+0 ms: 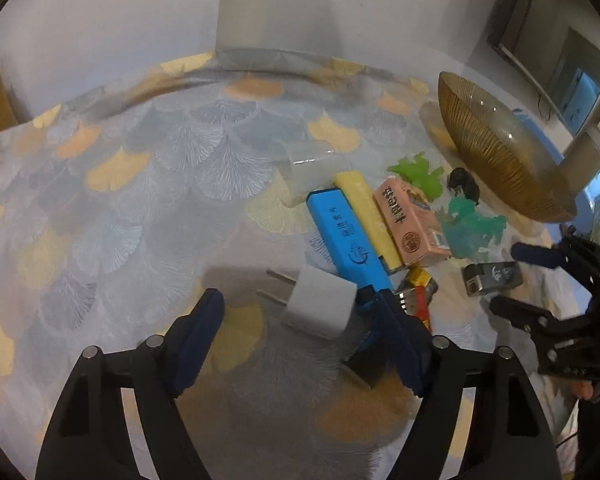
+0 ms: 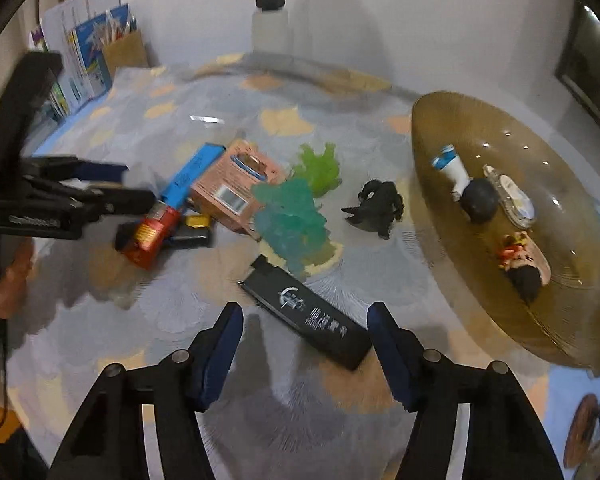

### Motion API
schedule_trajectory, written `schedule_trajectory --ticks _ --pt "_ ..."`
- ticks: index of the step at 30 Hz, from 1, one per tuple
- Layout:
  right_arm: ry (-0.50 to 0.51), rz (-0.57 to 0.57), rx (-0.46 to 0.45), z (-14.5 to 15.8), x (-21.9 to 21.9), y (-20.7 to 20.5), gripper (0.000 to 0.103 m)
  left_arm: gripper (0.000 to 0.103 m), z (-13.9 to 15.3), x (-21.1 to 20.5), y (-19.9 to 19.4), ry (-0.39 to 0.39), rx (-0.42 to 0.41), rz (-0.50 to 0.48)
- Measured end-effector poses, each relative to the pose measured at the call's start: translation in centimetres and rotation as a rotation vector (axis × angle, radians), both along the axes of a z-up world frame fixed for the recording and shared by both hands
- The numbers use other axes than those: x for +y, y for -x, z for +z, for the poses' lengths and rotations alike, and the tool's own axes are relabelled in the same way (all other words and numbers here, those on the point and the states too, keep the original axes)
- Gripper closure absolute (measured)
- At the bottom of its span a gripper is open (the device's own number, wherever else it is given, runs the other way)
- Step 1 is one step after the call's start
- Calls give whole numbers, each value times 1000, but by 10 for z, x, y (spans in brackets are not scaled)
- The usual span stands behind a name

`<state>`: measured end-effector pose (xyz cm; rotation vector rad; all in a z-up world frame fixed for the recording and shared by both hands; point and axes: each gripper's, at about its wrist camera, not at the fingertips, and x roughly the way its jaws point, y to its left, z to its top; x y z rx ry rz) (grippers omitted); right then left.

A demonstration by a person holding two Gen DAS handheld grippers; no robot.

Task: Organize rigid objects
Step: 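Grasp the black USB stick with the right tool while the left tool grasps the red lighter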

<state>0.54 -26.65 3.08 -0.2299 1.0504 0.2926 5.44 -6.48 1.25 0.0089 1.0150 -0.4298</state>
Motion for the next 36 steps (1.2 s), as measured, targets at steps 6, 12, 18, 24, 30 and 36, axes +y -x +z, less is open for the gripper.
schedule_trajectory --ticks 6,12,18,24,30,36 --pt "-64 -2 2 -9 -4 -4 55 29 2 26 0 4 7 43" --pt "-82 -32 -9 -5 8 25 70 28 17 14 50 89 9 -85" --pt "-79 -65 -37 -4 19 53 70 50 2 -37 72 37 68 -177" --pt "-129 -78 -36 -6 8 62 70 51 2 -43 53 61 35 -113" --pt "-144 -101 -58 -6 6 69 76 84 2 -51 60 -22 -3 -109" --pt "-171 -117 -52 1 7 89 79 84 12 -33 93 -3 -41 -113"
